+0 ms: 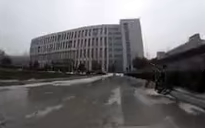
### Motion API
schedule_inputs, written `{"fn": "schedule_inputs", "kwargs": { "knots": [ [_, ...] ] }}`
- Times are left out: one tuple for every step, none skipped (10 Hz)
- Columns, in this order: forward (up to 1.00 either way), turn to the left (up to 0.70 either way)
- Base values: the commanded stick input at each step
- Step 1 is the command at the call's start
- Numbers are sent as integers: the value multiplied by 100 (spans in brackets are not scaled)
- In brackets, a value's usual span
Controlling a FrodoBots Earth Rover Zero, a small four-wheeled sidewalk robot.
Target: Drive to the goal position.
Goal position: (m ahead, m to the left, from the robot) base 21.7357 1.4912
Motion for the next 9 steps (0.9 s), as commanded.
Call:
{"fn": "schedule_inputs", "kwargs": {
  "knots": [
    [100,0],
    [100,0],
    [100,0],
    [100,0],
    [100,0],
    [100,0],
    [100,0],
    [100,0],
    [100,0]
  ]
}}
